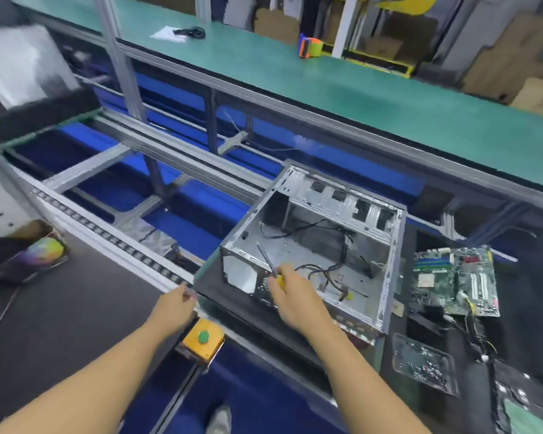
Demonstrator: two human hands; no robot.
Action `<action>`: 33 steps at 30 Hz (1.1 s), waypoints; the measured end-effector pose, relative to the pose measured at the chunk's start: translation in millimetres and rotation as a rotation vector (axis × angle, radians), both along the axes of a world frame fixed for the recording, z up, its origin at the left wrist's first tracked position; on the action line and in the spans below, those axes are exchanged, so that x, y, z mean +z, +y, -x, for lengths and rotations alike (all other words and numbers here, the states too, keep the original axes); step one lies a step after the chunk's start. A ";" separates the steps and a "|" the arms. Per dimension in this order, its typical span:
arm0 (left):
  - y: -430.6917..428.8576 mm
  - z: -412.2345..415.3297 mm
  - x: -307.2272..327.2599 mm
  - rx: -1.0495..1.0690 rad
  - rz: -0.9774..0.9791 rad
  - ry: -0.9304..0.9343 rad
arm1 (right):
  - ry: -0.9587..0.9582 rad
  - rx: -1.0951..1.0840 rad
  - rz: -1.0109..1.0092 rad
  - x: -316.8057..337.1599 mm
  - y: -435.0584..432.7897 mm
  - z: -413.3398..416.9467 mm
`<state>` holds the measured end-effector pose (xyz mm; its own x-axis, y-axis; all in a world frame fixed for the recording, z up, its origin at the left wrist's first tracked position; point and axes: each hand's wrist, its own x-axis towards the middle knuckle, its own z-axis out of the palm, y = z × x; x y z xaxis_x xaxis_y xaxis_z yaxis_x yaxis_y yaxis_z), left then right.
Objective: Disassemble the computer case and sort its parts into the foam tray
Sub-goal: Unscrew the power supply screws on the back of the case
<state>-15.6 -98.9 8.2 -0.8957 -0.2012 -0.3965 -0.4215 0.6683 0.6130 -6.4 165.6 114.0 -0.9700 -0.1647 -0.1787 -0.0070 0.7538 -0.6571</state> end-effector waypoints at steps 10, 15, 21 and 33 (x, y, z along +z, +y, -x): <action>10.4 -88.1 -41.7 -0.485 0.481 -0.145 | -0.306 0.031 0.140 -91.2 -23.3 -46.5; 23.5 -92.2 -57.9 -0.534 0.565 -0.255 | -0.445 0.040 0.027 -124.3 -20.4 -75.6; 34.3 -71.4 -58.2 -0.550 0.616 -0.285 | -0.484 -0.012 -0.014 -136.5 -5.7 -82.2; 10.5 -62.7 -57.5 -0.711 0.666 -0.260 | -0.475 -0.102 0.042 -141.9 -11.7 -78.3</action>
